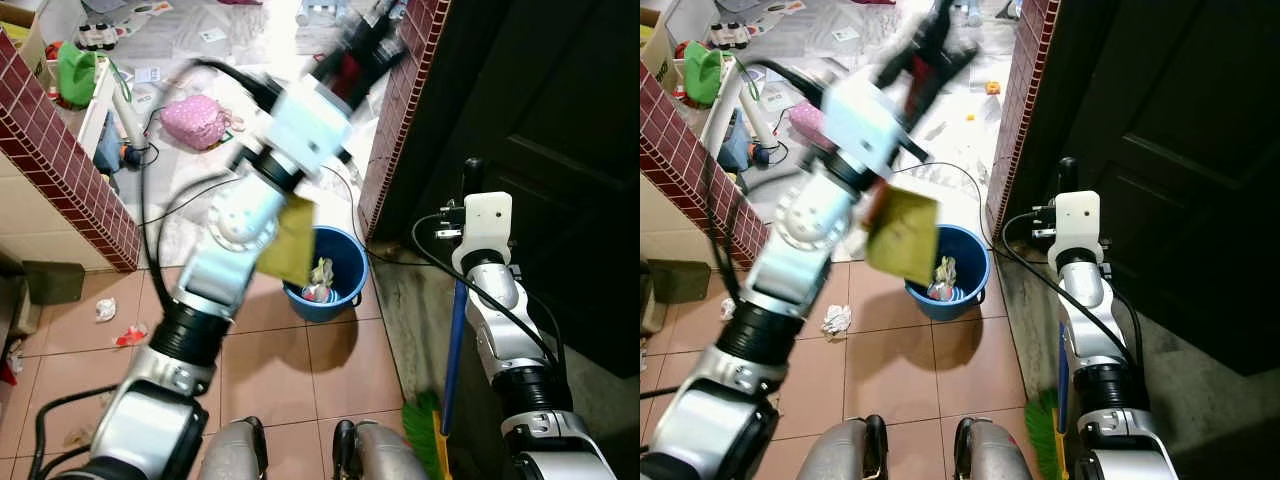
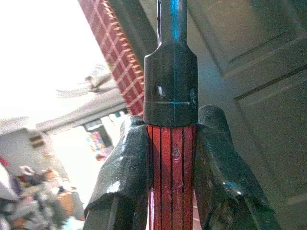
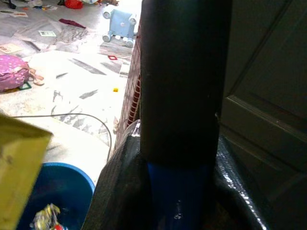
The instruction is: Sweep floor
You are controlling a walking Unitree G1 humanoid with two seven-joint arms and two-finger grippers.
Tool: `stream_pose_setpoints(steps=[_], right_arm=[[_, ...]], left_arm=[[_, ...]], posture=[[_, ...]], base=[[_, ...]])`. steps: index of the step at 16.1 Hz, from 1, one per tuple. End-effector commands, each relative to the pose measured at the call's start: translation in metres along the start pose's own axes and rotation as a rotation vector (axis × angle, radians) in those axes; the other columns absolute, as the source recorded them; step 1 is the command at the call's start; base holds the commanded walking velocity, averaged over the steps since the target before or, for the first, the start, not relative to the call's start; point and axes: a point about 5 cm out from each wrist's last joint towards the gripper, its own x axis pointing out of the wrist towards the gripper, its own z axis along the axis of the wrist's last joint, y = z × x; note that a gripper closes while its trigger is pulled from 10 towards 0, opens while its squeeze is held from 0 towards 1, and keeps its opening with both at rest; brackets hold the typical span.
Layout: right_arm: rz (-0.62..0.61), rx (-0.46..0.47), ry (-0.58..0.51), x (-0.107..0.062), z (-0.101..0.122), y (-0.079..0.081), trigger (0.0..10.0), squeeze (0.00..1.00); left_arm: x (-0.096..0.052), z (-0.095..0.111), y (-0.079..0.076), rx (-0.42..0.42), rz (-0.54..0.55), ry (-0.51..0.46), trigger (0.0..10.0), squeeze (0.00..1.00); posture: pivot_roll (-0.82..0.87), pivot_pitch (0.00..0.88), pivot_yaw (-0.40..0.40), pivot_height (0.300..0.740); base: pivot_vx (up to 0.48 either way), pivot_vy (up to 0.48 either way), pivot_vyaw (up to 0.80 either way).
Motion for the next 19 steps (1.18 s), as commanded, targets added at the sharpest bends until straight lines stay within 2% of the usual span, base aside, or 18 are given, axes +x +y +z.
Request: stream_pose_setpoints(steps=[1, 2, 4, 5, 8, 9, 12, 13, 14, 15, 16, 18, 19], right_arm=[[-0.008, 0.000, -0.046, 0.004, 0.009, 0.000, 10.0, 0.00], [-0.002, 0.000, -0.047, 0.004, 0.009, 0.001, 10.0, 0.00], [0.000, -0.001, -0.049, 0.006, 0.010, 0.002, 10.0, 0.00], [-0.003, -0.001, -0.052, 0.006, 0.010, 0.002, 10.0, 0.00], [0.001, -0.004, -0.049, 0.005, 0.009, 0.002, 10.0, 0.00], [0.008, -0.004, -0.048, 0.005, 0.008, 0.005, 10.0, 0.00], [0.022, -0.004, -0.048, 0.006, 0.008, 0.008, 10.0, 0.00], [0.030, -0.001, -0.044, 0.005, 0.006, 0.009, 10.0, 0.00], [0.032, 0.001, -0.043, 0.005, 0.006, 0.010, 10.0, 0.00], [0.039, 0.004, -0.038, 0.004, 0.004, 0.012, 10.0, 0.00], [0.048, 0.014, -0.044, 0.003, 0.005, 0.015, 10.0, 0.00], [0.057, 0.028, -0.055, 0.003, 0.007, 0.016, 10.0, 0.00], [0.067, 0.034, -0.060, 0.003, 0.008, 0.017, 10.0, 0.00]], left_arm=[[0.012, 0.027, 0.002, 0.038, -0.012, -0.130, 10.0, 0.00], [0.010, 0.030, -0.020, -0.029, -0.121, -0.142, 10.0, 0.00], [0.006, 0.030, -0.031, -0.027, -0.150, -0.139, 10.0, 0.00], [0.007, 0.030, -0.026, -0.018, -0.111, -0.134, 10.0, 0.00], [0.013, 0.031, 0.001, 0.028, 0.041, -0.134, 10.0, 0.00], [0.015, 0.032, 0.034, 0.080, 0.206, -0.128, 10.0, 0.00], [0.014, 0.040, 0.081, 0.164, 0.410, -0.123, 10.0, 0.00], [0.012, 0.033, 0.095, 0.239, 0.437, -0.053, 10.0, 0.00], [0.011, 0.032, 0.096, 0.245, 0.440, -0.046, 10.0, 0.00], [-0.001, 0.017, 0.098, 0.275, 0.455, 0.026, 10.0, 0.00], [-0.018, -0.006, 0.098, 0.274, 0.464, 0.143, 10.0, 0.00], [-0.037, -0.029, 0.092, 0.227, 0.475, 0.258, 10.0, 0.00], [-0.051, -0.051, 0.082, 0.132, 0.476, 0.383, 10.0, 0.00]], posture=[[-0.04, 0.143, -0.012, 0.740], [-0.04, 0.141, -0.014, 0.740], [-0.04, 0.141, -0.014, 0.740], [-0.04, 0.138, -0.011, 0.740], [-0.04, 0.135, -0.017, 0.740], [-0.03, 0.132, -0.020, 0.740], [-0.02, 0.128, -0.029, 0.740], [-0.02, 0.125, -0.034, 0.740], [-0.02, 0.125, -0.034, 0.740], [-0.01, 0.128, -0.039, 0.740], [-0.01, 0.135, -0.034, 0.740], [-0.02, 0.138, -0.030, 0.740], [-0.02, 0.142, -0.029, 0.740]], base=[[0.000, 0.000, 0.00], [0.000, 0.000, 0.00], [0.000, 0.000, 0.00], [0.000, 0.000, 0.00], [0.000, 0.000, 0.00], [0.000, 0.000, 0.00], [0.000, 0.000, 0.00], [0.000, 0.000, 0.00], [0.000, 0.000, 0.00], [0.000, 0.000, 0.00], [0.000, 0.000, 0.00], [0.000, 0.000, 0.00], [0.000, 0.000, 0.00]])
